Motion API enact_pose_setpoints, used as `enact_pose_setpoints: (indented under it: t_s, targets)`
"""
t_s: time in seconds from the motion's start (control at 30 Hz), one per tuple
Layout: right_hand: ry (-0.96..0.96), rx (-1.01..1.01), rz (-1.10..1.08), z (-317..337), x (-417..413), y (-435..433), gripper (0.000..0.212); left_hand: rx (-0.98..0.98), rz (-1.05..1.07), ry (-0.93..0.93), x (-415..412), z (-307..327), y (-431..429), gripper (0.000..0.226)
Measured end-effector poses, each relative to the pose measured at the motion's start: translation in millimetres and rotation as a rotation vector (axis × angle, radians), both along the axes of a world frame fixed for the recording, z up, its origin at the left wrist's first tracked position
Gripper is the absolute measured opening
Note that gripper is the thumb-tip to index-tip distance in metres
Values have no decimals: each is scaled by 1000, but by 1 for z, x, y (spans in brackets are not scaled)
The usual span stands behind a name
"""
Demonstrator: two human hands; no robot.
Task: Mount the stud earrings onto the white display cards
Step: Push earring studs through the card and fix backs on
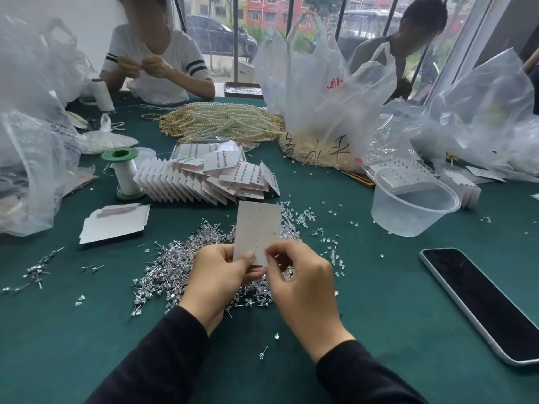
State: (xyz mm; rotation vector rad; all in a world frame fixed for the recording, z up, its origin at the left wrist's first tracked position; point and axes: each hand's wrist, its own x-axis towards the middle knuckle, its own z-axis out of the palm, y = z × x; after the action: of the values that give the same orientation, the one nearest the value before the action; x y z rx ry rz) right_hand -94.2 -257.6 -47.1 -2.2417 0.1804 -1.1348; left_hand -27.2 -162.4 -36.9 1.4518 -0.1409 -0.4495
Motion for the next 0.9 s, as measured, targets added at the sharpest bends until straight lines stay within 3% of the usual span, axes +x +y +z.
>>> enact_pose_setpoints:
  t_s: [0.23, 0.9]
  targets:
    - [-7, -183, -10, -7, 6, 6, 4, -74, -32, 30, -3, -1, -2, 23]
    - [75, -119, 72, -13, 7, 6, 5, -52, -30, 34, -2, -7, -2, 27]
